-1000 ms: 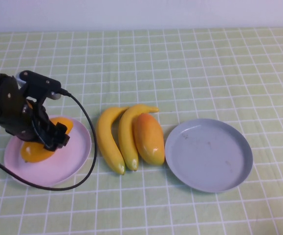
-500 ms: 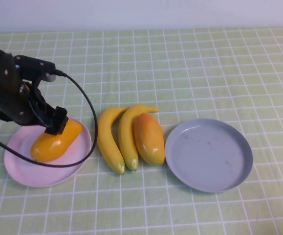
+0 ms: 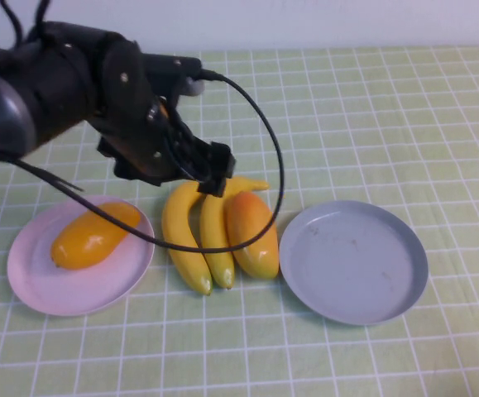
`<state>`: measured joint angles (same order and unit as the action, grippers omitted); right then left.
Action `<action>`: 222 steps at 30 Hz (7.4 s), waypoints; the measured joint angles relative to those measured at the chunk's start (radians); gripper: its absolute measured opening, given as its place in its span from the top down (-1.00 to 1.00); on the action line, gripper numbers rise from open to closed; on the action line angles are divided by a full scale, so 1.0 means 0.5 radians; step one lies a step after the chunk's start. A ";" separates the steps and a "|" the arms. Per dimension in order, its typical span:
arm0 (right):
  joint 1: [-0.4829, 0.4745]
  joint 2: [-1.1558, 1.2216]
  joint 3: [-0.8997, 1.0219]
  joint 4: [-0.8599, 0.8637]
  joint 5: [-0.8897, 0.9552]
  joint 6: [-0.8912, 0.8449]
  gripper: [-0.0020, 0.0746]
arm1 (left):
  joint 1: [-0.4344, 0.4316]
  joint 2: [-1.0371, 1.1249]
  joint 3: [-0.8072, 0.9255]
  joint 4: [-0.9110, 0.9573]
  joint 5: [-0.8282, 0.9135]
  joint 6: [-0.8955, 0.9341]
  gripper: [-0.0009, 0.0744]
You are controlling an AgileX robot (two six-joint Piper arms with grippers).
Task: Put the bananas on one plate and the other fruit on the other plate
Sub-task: Put one type of fruit in the left plate, then put another type of fruit in the right plate
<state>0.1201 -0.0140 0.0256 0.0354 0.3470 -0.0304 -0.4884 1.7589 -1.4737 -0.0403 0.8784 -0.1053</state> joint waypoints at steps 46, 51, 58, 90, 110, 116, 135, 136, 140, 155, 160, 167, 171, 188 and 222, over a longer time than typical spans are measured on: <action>0.000 0.000 0.000 0.000 0.000 0.000 0.99 | -0.269 0.660 -0.370 -0.140 0.038 -0.173 -0.43; 0.000 0.000 0.000 0.000 0.000 0.000 0.99 | -0.269 0.660 -0.491 -0.140 0.184 -0.117 -0.43; 0.000 0.000 0.000 0.000 0.000 0.000 0.99 | -0.269 0.655 -0.996 -0.062 0.649 0.159 -0.43; 0.000 0.000 0.000 0.000 0.000 0.000 0.99 | 0.087 -0.093 0.378 0.502 0.374 0.291 -0.42; 0.000 0.000 0.000 0.001 0.000 0.000 0.99 | 0.087 -0.051 0.349 0.618 0.408 0.113 -0.80; 0.000 0.000 0.000 0.005 0.000 0.000 0.99 | 0.087 -0.196 0.164 0.422 0.567 0.096 -0.43; 0.000 0.000 0.000 0.005 0.000 0.000 0.99 | 0.087 -1.741 1.052 0.366 -0.116 -0.122 0.97; 0.000 0.000 0.000 0.005 0.000 0.000 0.99 | 0.087 -1.842 1.148 0.366 -0.189 -0.129 0.97; 0.000 0.000 0.000 0.005 0.000 0.000 0.99 | 0.087 -2.146 1.445 0.400 -0.358 -0.134 0.97; 0.000 0.000 0.000 0.005 0.000 0.000 0.99 | 0.087 -2.429 1.788 0.494 -0.273 -0.240 0.97; 0.000 0.000 0.000 0.006 0.000 0.000 0.99 | 0.112 -2.578 2.087 0.619 -0.842 -0.237 0.97; 0.000 0.000 0.000 0.025 0.000 0.000 0.99 | 0.468 -3.176 2.604 0.353 -1.398 0.105 0.97; 0.000 0.000 0.000 0.043 0.000 0.000 0.99 | 0.687 -3.455 2.763 0.180 -1.477 0.258 0.97; 0.000 0.000 0.000 0.052 0.002 0.000 0.99 | 0.814 -3.542 2.996 0.110 -1.064 0.270 0.97; 0.000 0.000 0.000 0.467 -0.214 0.000 0.99 | 0.818 -3.542 2.997 0.114 -1.007 0.270 0.97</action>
<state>0.1201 -0.0140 0.0256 0.2689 0.2399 -0.0304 -0.0793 -0.0119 0.0249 0.0165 0.3748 0.0299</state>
